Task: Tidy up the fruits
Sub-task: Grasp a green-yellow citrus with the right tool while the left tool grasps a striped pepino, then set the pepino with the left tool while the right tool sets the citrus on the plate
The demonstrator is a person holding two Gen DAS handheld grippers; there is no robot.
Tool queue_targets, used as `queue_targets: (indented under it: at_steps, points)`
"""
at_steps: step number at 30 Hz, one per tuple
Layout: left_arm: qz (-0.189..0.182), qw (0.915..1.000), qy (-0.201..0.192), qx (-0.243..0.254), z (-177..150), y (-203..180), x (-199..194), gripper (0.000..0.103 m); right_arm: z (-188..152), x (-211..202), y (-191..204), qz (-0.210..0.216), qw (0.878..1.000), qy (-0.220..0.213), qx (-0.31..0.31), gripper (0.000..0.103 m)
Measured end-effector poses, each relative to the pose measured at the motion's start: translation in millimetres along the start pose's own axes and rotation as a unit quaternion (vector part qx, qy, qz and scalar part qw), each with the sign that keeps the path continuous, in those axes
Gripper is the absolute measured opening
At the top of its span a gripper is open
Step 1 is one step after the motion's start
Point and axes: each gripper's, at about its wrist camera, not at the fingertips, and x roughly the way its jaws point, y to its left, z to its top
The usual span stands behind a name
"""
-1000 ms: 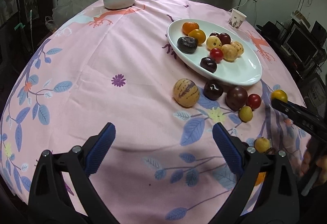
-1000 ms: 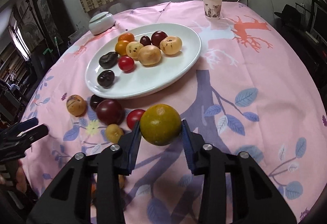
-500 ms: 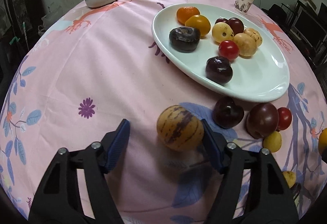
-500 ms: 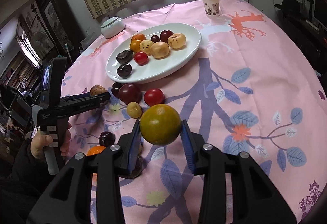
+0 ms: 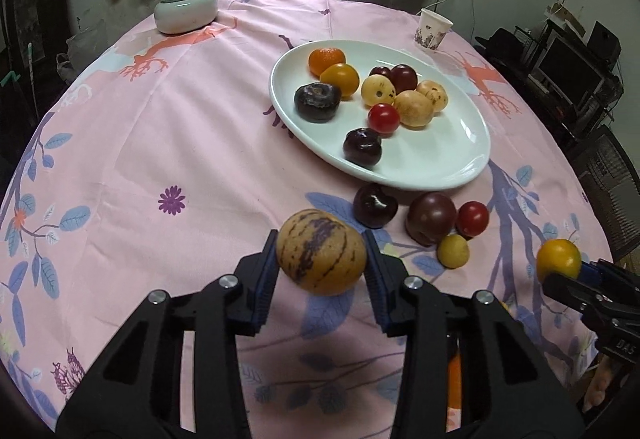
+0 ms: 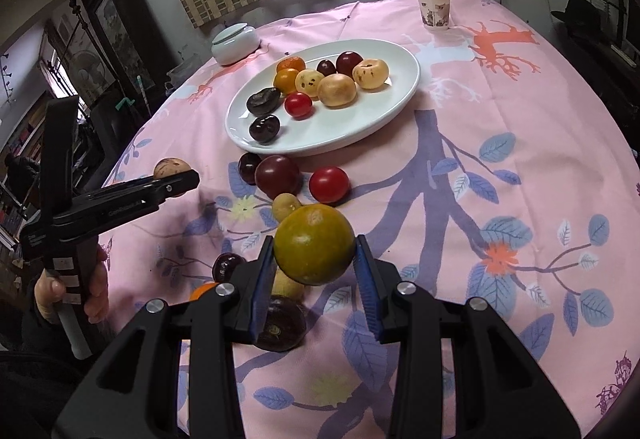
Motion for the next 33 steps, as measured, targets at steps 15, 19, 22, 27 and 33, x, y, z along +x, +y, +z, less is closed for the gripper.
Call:
queue_targets:
  at_steps: [15,19,22,27,33]
  points:
    - [-0.034,0.9992,-0.011,0.017,11,-13,-36,0.041,13,-4,15,-0.014,0.999,0.000,-0.033,0.039]
    - [-0.021,0.9993,-0.014,0.028,28,-16,-33,0.041,25,1,15,-0.019,0.999,0.000,-0.044,0.039]
    - [-0.025,0.9992,-0.005,0.030,41,-18,-25,0.041,34,9,15,-0.018,0.999,0.007,-0.047,0.039]
    - [-0.012,0.9989,-0.002,0.046,74,-29,-8,0.041,65,21,13,-0.032,0.998,0.007,-0.059,0.039]
    - [0.014,0.9990,0.036,0.021,116,-34,58,0.041,118,73,-16,-0.072,0.997,-0.005,-0.016,0.039]
